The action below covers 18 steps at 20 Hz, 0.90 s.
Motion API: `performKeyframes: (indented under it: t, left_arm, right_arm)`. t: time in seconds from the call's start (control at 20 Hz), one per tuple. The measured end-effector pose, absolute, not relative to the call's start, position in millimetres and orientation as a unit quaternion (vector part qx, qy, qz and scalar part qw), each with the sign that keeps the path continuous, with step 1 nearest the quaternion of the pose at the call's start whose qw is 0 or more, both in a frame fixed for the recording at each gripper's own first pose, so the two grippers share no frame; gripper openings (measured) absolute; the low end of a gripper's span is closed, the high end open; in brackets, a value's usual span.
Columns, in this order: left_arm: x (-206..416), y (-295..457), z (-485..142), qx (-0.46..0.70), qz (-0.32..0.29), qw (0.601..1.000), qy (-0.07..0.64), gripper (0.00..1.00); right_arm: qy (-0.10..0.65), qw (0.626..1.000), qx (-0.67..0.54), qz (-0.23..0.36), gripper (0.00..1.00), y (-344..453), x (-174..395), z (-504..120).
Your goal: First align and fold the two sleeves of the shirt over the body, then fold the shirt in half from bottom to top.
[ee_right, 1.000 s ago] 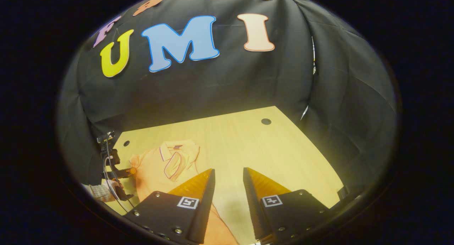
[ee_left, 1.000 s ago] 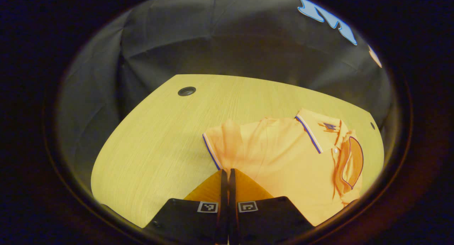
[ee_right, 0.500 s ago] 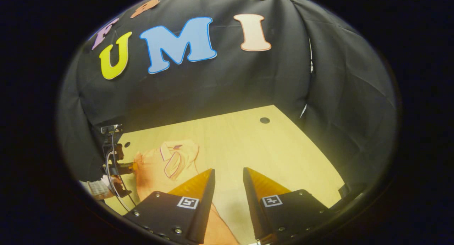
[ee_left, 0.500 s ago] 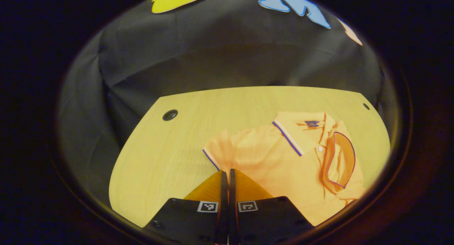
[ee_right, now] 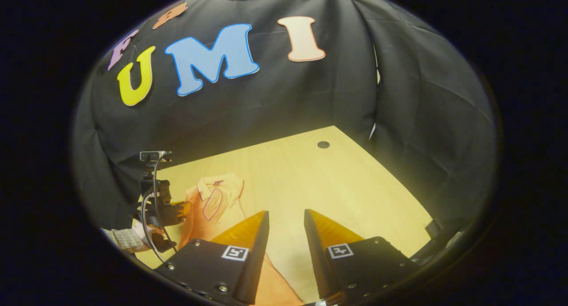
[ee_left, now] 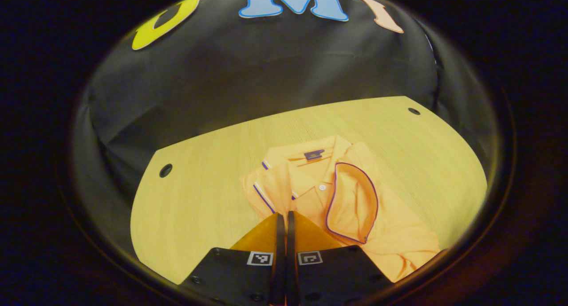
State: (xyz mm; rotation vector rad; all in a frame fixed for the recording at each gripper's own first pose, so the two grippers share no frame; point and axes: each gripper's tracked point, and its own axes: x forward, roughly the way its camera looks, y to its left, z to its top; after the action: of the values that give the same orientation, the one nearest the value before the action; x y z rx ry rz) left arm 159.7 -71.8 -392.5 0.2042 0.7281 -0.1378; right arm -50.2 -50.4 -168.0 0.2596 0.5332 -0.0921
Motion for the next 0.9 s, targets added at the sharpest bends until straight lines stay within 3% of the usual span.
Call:
performKeyframes:
  t: [0.4,0.45,0.5,0.55,0.6,0.65,0.9]
  left_arm:
    - [153.8,-86.2,-396.9,0.083,-0.088,0.923,0.365,0.10]
    - [151.7,-92.3,-395.3,0.072,-0.099,0.923,0.366,0.16]
    - [148.3,-95.2,-392.7,0.067,-0.107,0.922,0.367,0.30]
    - [146.5,-95.4,-392.0,0.067,-0.109,0.922,0.367,0.35]
    - [145.0,-95.4,-387.9,0.067,-0.111,0.923,0.363,0.53]
    - [143.7,-94.0,-383.8,0.069,-0.110,0.924,0.360,0.62]
    - [119.4,-89.5,-350.3,0.062,-0.120,0.930,0.341,0.60]
  right_arm:
    - [0.268,0.951,0.143,-0.060,0.50,-63.2,-67.0,-177.3]
    - [0.269,0.951,0.143,-0.057,0.50,-63.3,-67.4,-177.9]
    - [0.270,0.951,0.143,-0.054,0.50,-60.5,-61.0,-178.8]
    - [0.271,0.951,0.142,-0.051,0.50,-58.7,-60.5,-180.2]
    - [0.272,0.951,0.141,-0.047,0.50,-57.0,-59.5,-180.9]
    - [0.273,0.951,0.141,-0.042,0.50,-54.1,-58.0,-181.2]
    - [0.291,0.947,0.139,0.001,0.50,-27.5,-58.5,-195.8]
